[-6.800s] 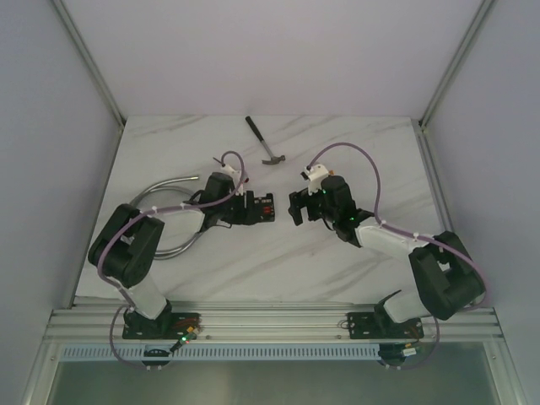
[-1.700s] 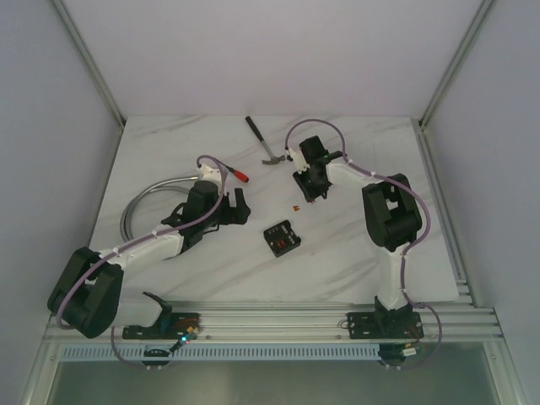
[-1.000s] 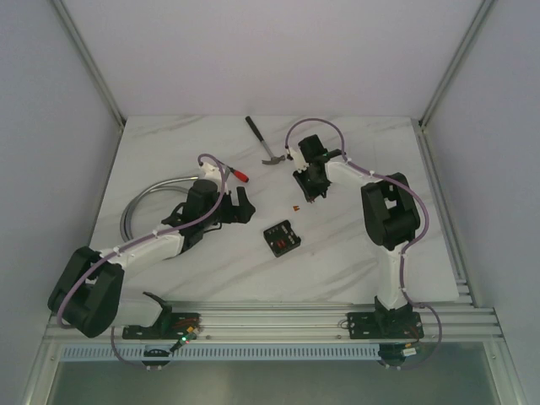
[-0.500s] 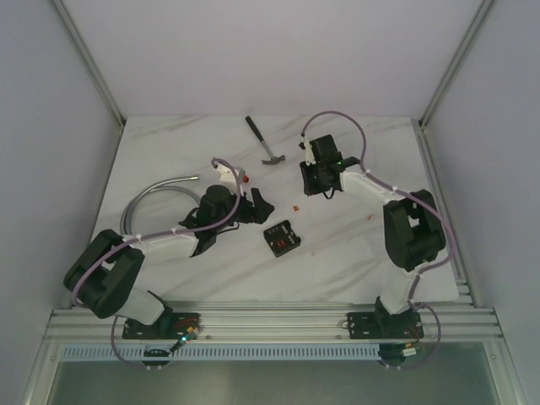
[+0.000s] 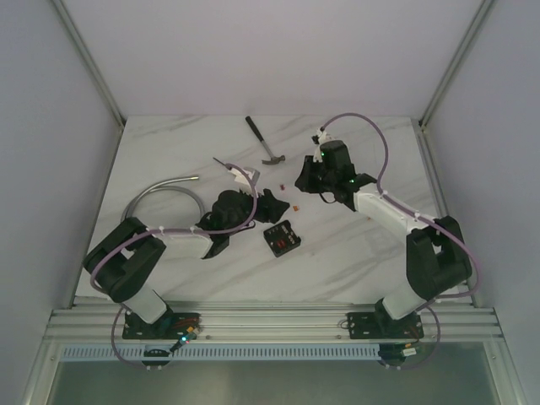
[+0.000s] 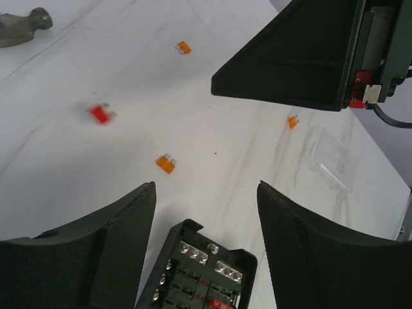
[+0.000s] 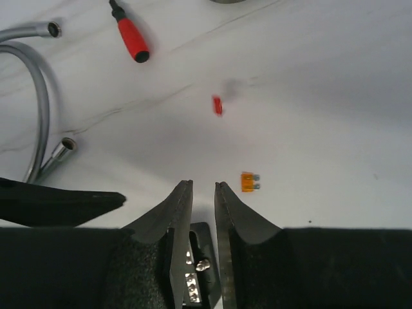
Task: Snap on the fuse box
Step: Pick up the fuse from the center of the board.
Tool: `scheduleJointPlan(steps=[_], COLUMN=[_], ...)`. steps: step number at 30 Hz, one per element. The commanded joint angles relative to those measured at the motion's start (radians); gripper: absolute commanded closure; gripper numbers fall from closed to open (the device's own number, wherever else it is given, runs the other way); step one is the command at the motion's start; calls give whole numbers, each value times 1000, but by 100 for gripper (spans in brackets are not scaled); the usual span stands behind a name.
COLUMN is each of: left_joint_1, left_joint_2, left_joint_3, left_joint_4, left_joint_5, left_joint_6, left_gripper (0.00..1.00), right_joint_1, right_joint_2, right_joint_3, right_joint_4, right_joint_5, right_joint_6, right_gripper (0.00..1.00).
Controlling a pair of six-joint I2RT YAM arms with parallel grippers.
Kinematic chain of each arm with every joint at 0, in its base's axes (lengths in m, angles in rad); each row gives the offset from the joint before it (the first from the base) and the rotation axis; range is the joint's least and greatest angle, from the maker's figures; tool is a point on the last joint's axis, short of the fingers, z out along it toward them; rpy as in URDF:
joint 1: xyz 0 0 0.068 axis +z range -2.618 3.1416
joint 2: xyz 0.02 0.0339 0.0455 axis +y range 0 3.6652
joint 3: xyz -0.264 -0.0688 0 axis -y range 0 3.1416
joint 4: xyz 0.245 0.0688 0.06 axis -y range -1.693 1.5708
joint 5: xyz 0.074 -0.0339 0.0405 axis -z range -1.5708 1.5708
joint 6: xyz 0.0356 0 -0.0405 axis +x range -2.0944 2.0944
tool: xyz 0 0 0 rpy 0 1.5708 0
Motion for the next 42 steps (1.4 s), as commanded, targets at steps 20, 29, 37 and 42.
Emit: scheduleJointPlan(steps=[20, 29, 37, 42], left_joint_1=[157, 198, 206, 210], left_joint_2=[-111, 76, 326, 464], left_joint_3=[-9, 234, 525, 658], left_joint_4=[-334, -422, -492, -520], left_joint_5=[-251, -173, -164, -135], left_joint_6=[-26, 145, 249, 281], left_gripper=[8, 20, 40, 45], right_joint_1=[38, 44, 33, 17], right_joint_2=[285, 343, 227, 178], right_joint_3=[149, 148, -33, -111], right_joint_4=[147, 247, 329, 348], right_joint_5=[50, 140, 241, 246], right_joint_6=[-273, -270, -271, -264], right_gripper=[60, 51, 14, 0])
